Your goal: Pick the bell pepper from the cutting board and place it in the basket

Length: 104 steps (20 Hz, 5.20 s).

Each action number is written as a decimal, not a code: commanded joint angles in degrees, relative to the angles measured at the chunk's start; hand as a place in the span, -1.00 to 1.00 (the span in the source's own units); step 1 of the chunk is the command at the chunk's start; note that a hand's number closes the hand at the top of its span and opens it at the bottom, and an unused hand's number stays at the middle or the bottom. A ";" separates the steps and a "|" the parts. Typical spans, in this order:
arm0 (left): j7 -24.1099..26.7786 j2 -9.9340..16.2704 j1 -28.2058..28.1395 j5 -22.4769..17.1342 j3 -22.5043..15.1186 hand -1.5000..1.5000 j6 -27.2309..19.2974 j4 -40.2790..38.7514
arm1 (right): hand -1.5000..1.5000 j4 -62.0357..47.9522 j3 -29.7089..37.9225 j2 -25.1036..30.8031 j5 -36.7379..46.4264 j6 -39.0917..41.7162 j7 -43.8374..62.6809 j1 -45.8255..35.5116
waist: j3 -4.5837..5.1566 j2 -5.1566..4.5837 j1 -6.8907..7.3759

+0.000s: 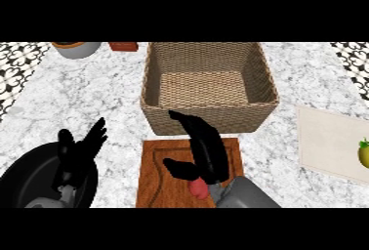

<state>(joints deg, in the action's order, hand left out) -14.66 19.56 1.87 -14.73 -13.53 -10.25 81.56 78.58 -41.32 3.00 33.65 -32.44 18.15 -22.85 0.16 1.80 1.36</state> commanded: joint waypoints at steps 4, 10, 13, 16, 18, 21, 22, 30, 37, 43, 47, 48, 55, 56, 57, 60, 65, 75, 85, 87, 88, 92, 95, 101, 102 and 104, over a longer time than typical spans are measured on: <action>-1.60 1.91 -6.15 -0.22 1.03 0.00 -0.47 -2.80 | -1.00 -4.60 0.32 3.69 16.95 10.67 22.72 -9.70 | 0.85 0.75 -2.33; -0.93 1.63 -7.85 -0.20 1.18 0.00 -0.78 -2.07 | -1.00 0.35 -1.60 -0.37 19.11 31.68 39.63 -18.68 | 0.66 0.96 -2.37; -2.18 1.53 -6.12 -0.28 1.63 0.00 -1.38 -1.68 | -1.00 3.34 -2.84 -2.86 14.34 42.70 47.23 -19.97 | 0.44 0.60 -2.78; -2.21 2.16 -7.49 -0.68 1.50 0.00 -0.40 -0.58 | -1.00 5.65 -1.61 -2.92 9.34 50.85 53.73 -22.16 | 0.33 0.52 -1.70; -1.34 2.04 -7.46 -1.13 2.51 0.00 -0.41 -1.75 | -1.00 7.39 -2.01 -2.93 7.03 54.16 57.29 -22.41 | 0.34 0.19 -2.08; -1.46 2.15 -7.90 -0.34 1.86 0.00 -0.75 -0.53 | -1.00 8.96 -0.50 -2.94 3.97 59.13 60.19 -23.12 | 0.23 0.27 -2.95; -1.29 2.44 -8.57 -0.24 1.92 0.00 -0.47 -1.54 | -1.00 8.70 0.69 -2.94 3.06 59.99 60.53 -24.58 | 0.25 -0.11 -2.65; 0.25 2.01 -10.31 -0.20 2.50 0.00 -0.73 -0.16 | -1.00 14.61 0.99 -2.92 -2.64 62.44 66.10 -24.96 | 0.11 -0.18 -2.87; -0.45 0.38 -7.65 1.52 1.80 0.00 -2.27 -1.02 | -1.00 16.65 -0.74 -2.91 -2.26 60.69 66.97 -22.65 | 0.03 -0.79 -3.38; 0.61 1.49 -10.20 -0.77 3.21 0.00 0.57 -0.01 | -1.00 15.06 -3.80 -2.91 1.15 57.80 67.01 -19.12 | 0.02 -1.03 -2.06; -0.85 1.88 -8.01 -0.86 3.42 0.00 1.11 0.01 | -1.00 13.62 -4.78 -2.90 2.10 58.70 67.01 -16.38 | 0.02 -1.25 -2.26; -0.47 1.31 -8.56 -0.63 3.93 0.00 -0.10 -0.47 | -1.00 13.46 -5.11 -2.90 3.44 57.79 66.34 -14.85 | -0.01 -1.34 -2.23; -0.75 1.28 -8.28 0.10 3.03 0.00 1.06 -0.75 | -1.00 15.57 -6.97 -2.91 7.20 56.17 65.23 -9.96 | -0.06 -1.44 -2.07; -0.12 0.59 -9.12 0.56 2.94 0.00 0.15 -0.89 | -1.00 13.37 -5.48 -2.64 8.70 56.45 61.86 -7.97 | -0.08 -1.60 -2.14; 1.30 1.36 -9.26 0.10 3.30 0.00 1.98 -1.50 | -1.00 16.01 -8.97 -2.91 8.78 56.02 64.60 -7.17 | -0.03 -1.43 -2.00; 0.99 1.62 -10.39 0.36 3.53 0.00 1.65 -0.73 | -1.00 14.35 -6.55 -2.92 11.90 55.38 60.89 -5.22 | -0.08 -1.56 -1.72; 1.55 1.62 -9.35 0.03 4.01 0.00 2.94 -1.70 | -1.00 14.24 -9.70 -2.92 13.35 54.09 61.62 -3.40 | -0.04 -1.64 -1.21; 0.67 0.43 -7.95 0.73 4.18 0.00 2.38 -1.13 | -1.00 10.42 -8.56 -2.94 17.66 51.76 56.76 -0.46 | -0.10 -1.86 -0.97; 3.71 0.61 -10.84 1.66 4.43 0.00 3.71 -2.08 | -1.00 6.96 -6.06 -2.94 18.15 53.05 55.69 2.75 | -0.06 -1.83 -0.99; -0.84 -0.51 -9.14 1.94 3.65 0.00 1.43 1.33 | -1.00 8.51 -6.06 -2.94 18.64 53.72 55.34 4.61 | -0.14 -1.68 -1.34; 0.99 0.94 -8.60 0.65 5.25 0.00 4.13 -1.43 | -1.00 6.89 -8.34 -2.94 17.61 50.78 56.85 2.58 | -0.09 -1.87 -0.68; 0.88 -0.05 -9.33 1.15 4.25 0.00 3.94 -0.23 | -1.00 4.21 -6.34 -2.94 18.61 50.90 53.42 3.67 | -0.13 -1.87 -0.78; 2.06 -1.00 -6.77 2.75 4.63 0.00 2.89 -4.10 | -1.00 3.70 -7.15 -2.95 20.22 49.07 52.19 4.08 | -0.10 -2.00 -1.28; 1.47 -0.95 -8.42 2.60 5.07 0.00 3.06 -2.87 | 1.00 2.22 -7.09 -2.95 21.10 50.26 50.42 3.87 | -0.10 -1.91 -1.02; 1.90 -2.05 -6.74 2.98 4.96 0.00 2.61 -4.66 | 1.00 2.56 -8.04 -2.71 23.98 51.20 47.78 5.02 | -0.09 -1.89 -1.69; 0.86 -2.77 -7.91 2.98 3.90 0.00 2.54 -3.29 | 1.00 1.49 -9.12 -2.95 25.25 51.46 47.73 3.81 | -0.10 -1.87 -1.32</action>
<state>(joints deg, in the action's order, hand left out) -12.94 17.83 -3.17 -12.56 -9.21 -7.06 84.83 81.12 -48.47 0.86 56.42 16.78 60.94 -18.30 -0.95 0.63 -0.10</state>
